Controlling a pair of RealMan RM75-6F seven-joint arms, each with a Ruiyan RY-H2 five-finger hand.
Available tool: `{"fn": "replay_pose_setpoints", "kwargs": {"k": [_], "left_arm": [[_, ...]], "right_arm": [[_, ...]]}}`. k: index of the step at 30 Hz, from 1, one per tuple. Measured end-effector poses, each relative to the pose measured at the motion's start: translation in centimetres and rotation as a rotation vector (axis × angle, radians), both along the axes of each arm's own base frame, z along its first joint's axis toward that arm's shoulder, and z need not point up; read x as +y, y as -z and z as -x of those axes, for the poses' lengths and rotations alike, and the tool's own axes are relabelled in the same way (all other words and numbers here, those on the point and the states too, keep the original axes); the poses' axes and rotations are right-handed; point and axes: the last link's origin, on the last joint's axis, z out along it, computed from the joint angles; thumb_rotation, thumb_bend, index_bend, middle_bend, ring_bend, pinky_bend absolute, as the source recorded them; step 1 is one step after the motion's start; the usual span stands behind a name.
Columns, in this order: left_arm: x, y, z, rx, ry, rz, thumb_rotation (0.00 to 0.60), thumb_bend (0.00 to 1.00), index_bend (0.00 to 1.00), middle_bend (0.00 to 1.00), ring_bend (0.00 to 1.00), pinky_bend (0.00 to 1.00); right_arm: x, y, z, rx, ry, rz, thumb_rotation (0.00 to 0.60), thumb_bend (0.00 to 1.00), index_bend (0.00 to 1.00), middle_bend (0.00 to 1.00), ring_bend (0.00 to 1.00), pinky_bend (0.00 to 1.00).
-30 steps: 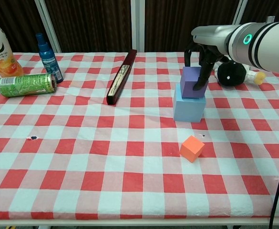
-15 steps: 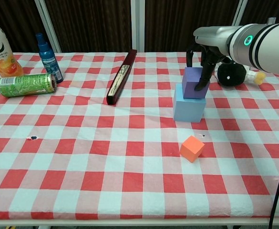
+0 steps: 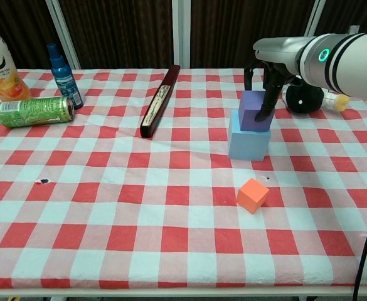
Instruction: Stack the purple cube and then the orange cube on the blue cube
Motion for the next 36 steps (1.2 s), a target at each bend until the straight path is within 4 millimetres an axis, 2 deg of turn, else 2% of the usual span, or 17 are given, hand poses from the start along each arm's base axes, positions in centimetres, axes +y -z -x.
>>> {"fn": "replay_pose_setpoints", "kwargs": {"k": [13,19,23,30,36], "left_arm": [[0.0,0.0,0.0,0.0,0.0,0.002,0.6,0.0,0.16,0.11,0.1,0.25],[0.0,0.0,-0.2,-0.004,0.01,0.001,0.6,0.0,0.16,0.11,0.1,0.25],[0.1,0.0,-0.4,-0.003,0.016,0.001,0.6,0.0,0.16,0.11,0.1,0.25],[0.2,0.2,-0.9,0.004,0.028,0.002,0.6,0.0,0.16,0.11,0.1,0.25],[0.2,0.5,-1.0,0.021,0.034,-0.002,0.6,0.0,0.16,0.11,0.1,0.25]], "right_arm": [[0.1,-0.3,-0.2,-0.008,-0.004,0.002,0.6,0.0,0.4,1.0,0.95,0.83],[0.8,-1.9,-1.0,-0.012,-0.034,0.021,0.6,0.0,0.38,1.0,0.95,0.83],[2.2,-3.7,-1.8,-0.003,-0.067,0.028,0.6,0.0,0.37,1.0,0.95,0.83],[6.2,-6.9,-2.9,0.005,-0.21,0.009,0.6,0.0,0.37,1.0,0.95,0.83],[7.4,-6.9,-2.2,0.06,-0.338,-0.091,0.6,0.02,0.37,1.0,0.95,0.83]]}}
